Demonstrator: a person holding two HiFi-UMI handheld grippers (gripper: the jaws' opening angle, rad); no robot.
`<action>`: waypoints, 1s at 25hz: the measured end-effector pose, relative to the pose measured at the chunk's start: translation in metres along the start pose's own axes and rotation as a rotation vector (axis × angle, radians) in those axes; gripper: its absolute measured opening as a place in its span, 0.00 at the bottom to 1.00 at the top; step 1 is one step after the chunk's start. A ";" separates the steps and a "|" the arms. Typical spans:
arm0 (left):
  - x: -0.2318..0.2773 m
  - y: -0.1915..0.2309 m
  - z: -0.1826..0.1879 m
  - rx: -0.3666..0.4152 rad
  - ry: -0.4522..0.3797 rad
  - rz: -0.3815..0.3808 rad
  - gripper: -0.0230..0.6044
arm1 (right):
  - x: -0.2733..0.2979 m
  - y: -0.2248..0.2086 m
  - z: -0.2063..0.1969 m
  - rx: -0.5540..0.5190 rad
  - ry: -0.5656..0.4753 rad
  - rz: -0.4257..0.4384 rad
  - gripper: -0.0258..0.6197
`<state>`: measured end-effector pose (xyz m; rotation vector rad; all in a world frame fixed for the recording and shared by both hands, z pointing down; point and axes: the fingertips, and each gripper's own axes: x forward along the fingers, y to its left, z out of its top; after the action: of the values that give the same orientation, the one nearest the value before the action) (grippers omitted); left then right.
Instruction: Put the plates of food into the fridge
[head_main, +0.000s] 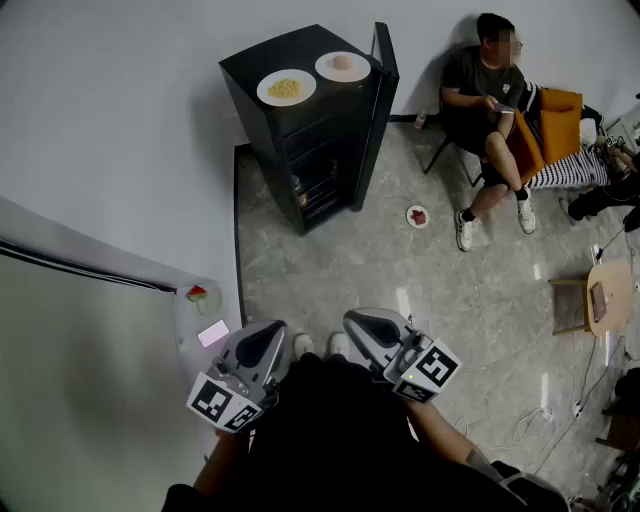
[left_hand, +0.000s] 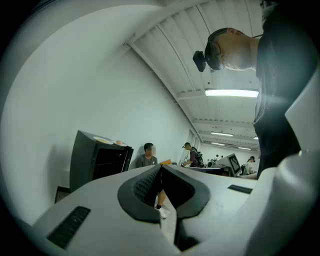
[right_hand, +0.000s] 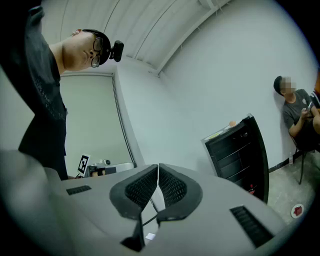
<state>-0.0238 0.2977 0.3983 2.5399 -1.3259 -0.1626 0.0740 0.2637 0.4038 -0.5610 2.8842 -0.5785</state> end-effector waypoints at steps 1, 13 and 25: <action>0.002 -0.005 0.000 0.005 0.003 -0.003 0.08 | -0.004 0.000 0.001 -0.009 0.008 -0.002 0.08; 0.016 -0.037 -0.004 0.052 0.022 0.029 0.08 | -0.039 -0.002 0.018 -0.084 -0.051 0.039 0.08; 0.043 -0.048 -0.014 0.056 0.025 0.024 0.08 | -0.061 -0.036 0.003 -0.056 -0.038 0.007 0.08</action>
<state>0.0417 0.2910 0.3989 2.5625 -1.3689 -0.0897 0.1422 0.2552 0.4193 -0.5633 2.8735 -0.4829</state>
